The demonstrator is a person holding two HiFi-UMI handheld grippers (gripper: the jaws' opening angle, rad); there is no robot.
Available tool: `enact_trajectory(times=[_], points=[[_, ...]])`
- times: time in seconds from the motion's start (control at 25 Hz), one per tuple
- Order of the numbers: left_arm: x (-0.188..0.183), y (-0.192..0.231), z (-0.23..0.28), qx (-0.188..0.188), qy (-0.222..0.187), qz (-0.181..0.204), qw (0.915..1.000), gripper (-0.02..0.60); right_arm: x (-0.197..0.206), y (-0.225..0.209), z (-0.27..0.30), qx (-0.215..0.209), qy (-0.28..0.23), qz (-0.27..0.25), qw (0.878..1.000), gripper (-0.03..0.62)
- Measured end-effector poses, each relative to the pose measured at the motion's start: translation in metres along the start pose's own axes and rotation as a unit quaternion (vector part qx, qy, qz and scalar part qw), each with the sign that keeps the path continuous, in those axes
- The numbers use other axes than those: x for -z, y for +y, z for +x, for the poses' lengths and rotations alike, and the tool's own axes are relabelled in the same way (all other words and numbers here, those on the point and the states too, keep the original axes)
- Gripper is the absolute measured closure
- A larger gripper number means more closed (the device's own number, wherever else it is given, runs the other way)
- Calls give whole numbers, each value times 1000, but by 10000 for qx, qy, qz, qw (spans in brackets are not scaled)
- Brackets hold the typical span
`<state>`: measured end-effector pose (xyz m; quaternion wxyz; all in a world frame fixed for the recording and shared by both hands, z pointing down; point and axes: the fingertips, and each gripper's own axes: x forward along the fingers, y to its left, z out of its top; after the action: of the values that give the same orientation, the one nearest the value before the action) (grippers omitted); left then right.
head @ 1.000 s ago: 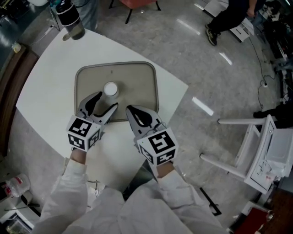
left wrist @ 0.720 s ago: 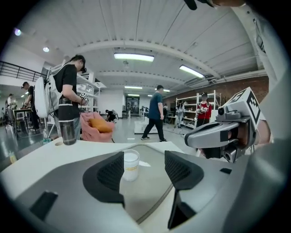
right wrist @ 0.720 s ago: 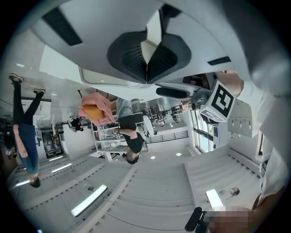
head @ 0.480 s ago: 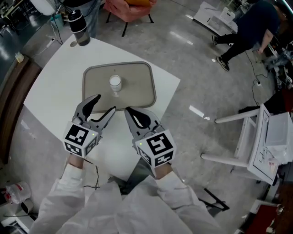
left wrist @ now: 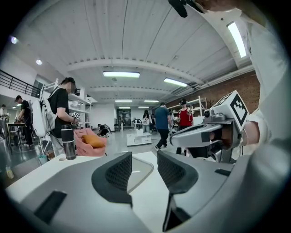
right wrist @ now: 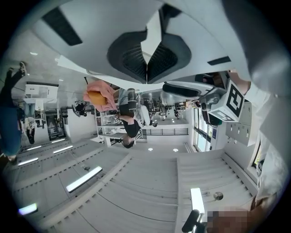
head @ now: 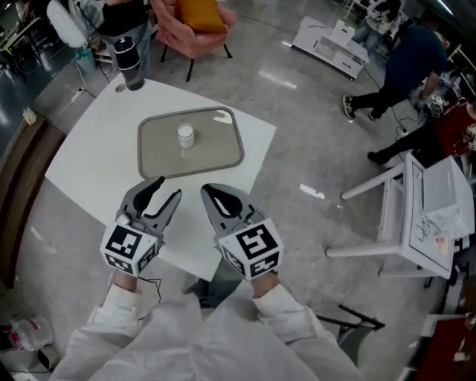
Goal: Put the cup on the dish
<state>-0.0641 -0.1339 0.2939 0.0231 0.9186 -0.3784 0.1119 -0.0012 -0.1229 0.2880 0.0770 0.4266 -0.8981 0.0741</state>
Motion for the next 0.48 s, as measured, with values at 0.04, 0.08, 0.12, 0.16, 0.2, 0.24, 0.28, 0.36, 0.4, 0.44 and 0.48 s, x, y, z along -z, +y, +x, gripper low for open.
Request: enact_trajectory(times=[0.04,0.08,0.12,0.16,0.2,0.24,0.28,0.36,0.4,0.44,0.48], points=[[1,-4,-7,3,4,-4,10000,417,-1,6,-5,-6,4,-25,10000,582],[2,-7,-13,-4,2,-15,10000,447,-1,11,-10,-18,12,-53,10000,582],[4,-10,-18,-14,4,-29,10000,481,-2,16,-13,-35,26,-80,10000,582],[6,-12,-23,-22,16,-47,10000,505,-2,20,-15,-58,41,-110,9999,581],[8,-13,-26,-28,37,-64,10000,518,0,24,-17,-83,52,-145,9998,582],[11,-15,-29,-37,60,-82,9999,528,1,27,-18,-106,57,-183,9998,582],[13,-17,-32,-51,76,-106,9999,540,3,30,-19,-125,62,-216,9997,582],[16,-21,-35,-63,84,-195,9998,562,7,34,-21,-173,102,-244,9995,582],[17,-24,-35,-44,87,-244,9997,568,9,36,-22,-199,132,-241,9994,582],[17,-29,-35,-7,91,-279,9996,572,12,37,-23,-222,163,-235,9993,582],[18,-33,-35,38,88,-301,9995,572,14,38,-23,-242,195,-226,9993,582]])
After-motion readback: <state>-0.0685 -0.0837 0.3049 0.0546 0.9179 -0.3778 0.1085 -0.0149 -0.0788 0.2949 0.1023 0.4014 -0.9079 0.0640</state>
